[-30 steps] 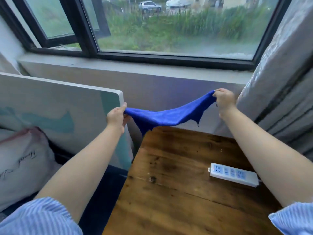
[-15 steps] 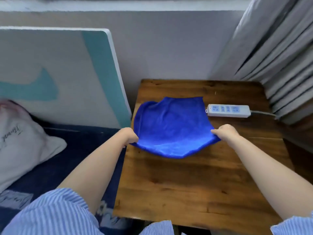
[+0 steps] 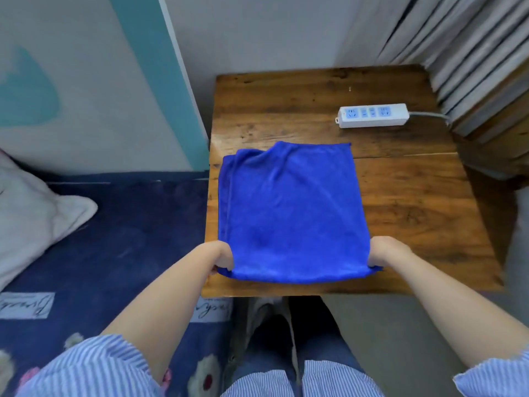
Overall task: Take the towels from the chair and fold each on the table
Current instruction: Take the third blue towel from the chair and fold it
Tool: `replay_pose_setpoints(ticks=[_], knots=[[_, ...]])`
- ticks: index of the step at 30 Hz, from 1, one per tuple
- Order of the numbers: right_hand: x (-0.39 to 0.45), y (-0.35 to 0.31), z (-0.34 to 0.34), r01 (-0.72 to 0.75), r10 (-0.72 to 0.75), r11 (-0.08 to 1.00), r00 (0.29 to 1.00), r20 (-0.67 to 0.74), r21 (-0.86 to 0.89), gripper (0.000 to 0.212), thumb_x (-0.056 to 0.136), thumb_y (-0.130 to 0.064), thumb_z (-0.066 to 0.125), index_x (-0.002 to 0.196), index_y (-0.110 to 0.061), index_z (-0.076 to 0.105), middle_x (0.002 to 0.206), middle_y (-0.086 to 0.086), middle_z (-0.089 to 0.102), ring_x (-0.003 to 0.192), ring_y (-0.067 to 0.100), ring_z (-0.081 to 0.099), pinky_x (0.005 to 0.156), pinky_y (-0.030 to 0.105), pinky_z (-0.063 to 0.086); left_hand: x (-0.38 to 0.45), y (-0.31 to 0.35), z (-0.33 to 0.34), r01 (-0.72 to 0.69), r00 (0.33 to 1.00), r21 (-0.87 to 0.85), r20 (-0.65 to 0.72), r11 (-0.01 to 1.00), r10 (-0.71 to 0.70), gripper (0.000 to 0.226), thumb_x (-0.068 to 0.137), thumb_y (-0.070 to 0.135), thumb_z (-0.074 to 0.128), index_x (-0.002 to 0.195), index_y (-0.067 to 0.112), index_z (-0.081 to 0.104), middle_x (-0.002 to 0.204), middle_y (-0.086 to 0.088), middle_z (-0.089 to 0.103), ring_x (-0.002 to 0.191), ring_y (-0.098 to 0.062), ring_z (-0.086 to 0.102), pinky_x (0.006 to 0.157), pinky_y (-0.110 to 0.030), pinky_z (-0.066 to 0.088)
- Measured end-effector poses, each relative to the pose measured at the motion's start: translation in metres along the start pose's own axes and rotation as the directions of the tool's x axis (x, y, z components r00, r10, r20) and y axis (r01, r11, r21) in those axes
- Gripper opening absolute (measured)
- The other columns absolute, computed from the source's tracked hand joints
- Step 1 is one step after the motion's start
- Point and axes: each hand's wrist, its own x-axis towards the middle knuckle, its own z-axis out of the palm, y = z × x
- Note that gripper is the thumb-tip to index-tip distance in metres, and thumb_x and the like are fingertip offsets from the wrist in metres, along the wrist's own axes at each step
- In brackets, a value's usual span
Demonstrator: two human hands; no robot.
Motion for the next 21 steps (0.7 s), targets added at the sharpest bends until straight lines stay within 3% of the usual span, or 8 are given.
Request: replay_pose_setpoints(ticks=[4, 9, 14, 21], knots=[[0.006, 0.0, 0.013, -0.067, 0.066, 0.998, 0.997, -0.035, -0.015, 0.037, 0.085, -0.026, 0.046, 0.121, -0.022, 0.053, 0.128, -0.004, 0.053, 0.119, 0.02, 0.052, 0.087, 0.026, 0.04, 0.006, 0.01, 0.004, -0.002, 1.0, 0.034, -0.007, 0.999, 0.003, 0.027, 0.097, 0.024, 0.045, 0.078, 0.005, 0.048, 0.065, -0.002, 0.038, 0.053, -0.015, 0.034, 0.068, -0.026, 0.036], [0.019, -0.004, -0.015, 0.008, -0.014, 1.0, 0.962, -0.273, -0.021, 0.031, 0.09, -0.017, 0.042, 0.117, -0.013, 0.056, 0.129, 0.006, 0.055, 0.119, 0.026, 0.053, 0.091, 0.031, 0.043, 0.026, 0.021, -0.015, -0.041, 0.939, -0.065, -0.343, 0.997, 0.016, 0.034, 0.093, 0.014, 0.042, 0.061, 0.013, 0.031, 0.063, 0.002, 0.03, 0.051, -0.014, 0.028, 0.046, -0.022, 0.025], [0.041, -0.018, -0.072, 0.154, -0.151, 0.988, 0.884, -0.442, -0.031, 0.024, 0.091, -0.011, 0.039, 0.103, -0.007, 0.059, 0.116, 0.011, 0.06, 0.11, 0.029, 0.054, 0.083, 0.031, 0.043, 0.036, 0.042, -0.057, -0.063, 0.899, -0.087, -0.438, 0.994, 0.018, 0.035, 0.093, 0.012, 0.04, 0.06, 0.013, 0.028, 0.062, 0.002, 0.028, 0.051, -0.013, 0.025, 0.044, -0.023, 0.02], [0.102, -0.035, -0.146, 0.381, -0.31, 0.925, 0.751, -0.583, -0.002, 0.033, 0.092, -0.005, 0.038, 0.121, -0.007, 0.053, 0.126, 0.012, 0.05, 0.118, 0.03, 0.042, 0.092, 0.037, 0.04, 0.054, 0.089, -0.127, -0.193, 0.833, -0.126, -0.545, 0.973, 0.094, 0.025, 0.089, 0.006, 0.035, 0.066, 0.016, 0.034, 0.067, 0.005, 0.038, 0.057, -0.012, 0.033, 0.046, -0.024, 0.021]])
